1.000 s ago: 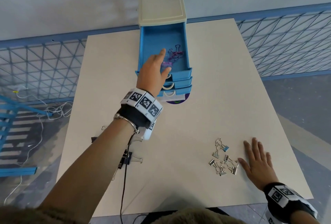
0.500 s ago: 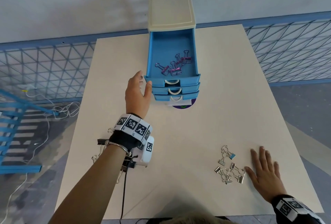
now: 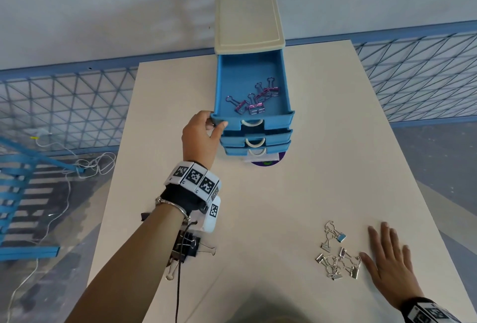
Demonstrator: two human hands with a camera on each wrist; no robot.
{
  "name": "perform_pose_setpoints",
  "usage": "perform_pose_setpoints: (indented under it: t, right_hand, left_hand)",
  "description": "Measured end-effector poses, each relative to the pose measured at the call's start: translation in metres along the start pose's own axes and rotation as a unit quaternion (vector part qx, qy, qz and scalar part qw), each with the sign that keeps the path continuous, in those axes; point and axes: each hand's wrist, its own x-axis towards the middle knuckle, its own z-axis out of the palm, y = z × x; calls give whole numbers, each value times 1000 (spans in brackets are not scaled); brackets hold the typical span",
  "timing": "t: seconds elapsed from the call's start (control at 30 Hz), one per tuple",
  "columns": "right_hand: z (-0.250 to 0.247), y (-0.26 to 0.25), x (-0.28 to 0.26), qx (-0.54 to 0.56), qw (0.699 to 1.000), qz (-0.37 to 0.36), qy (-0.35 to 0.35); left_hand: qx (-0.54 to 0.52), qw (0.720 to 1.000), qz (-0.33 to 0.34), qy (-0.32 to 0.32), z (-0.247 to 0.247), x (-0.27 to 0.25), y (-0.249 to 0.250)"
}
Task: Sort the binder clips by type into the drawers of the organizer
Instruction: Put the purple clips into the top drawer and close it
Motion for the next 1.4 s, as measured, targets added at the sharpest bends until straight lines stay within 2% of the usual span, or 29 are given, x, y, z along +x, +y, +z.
perform_pose_setpoints:
  t: [0.13, 0.27, 0.5, 0.93, 1.23, 1.4]
  right_hand:
    - [3, 3, 2, -21, 999, -20, 20]
    - [6, 2, 2, -30, 998, -28, 43]
    - [5, -5, 2, -28, 998, -23, 51]
    - [9, -1, 6, -48, 994, -11, 93]
    - [11, 2, 8, -33, 994, -9, 99]
    - [10, 1, 8, -18, 996, -5, 91]
  left_hand:
    - [44, 998, -18, -47, 4, 22, 16]
    - [75, 994, -40, -65, -5, 40, 7]
    - [183, 975, -3, -128, -16, 65, 8]
    - [271, 952, 27, -141, 2, 114, 5]
    - [308, 941, 18, -140, 19, 160, 13]
    - [356, 923, 24, -146, 27, 175, 16]
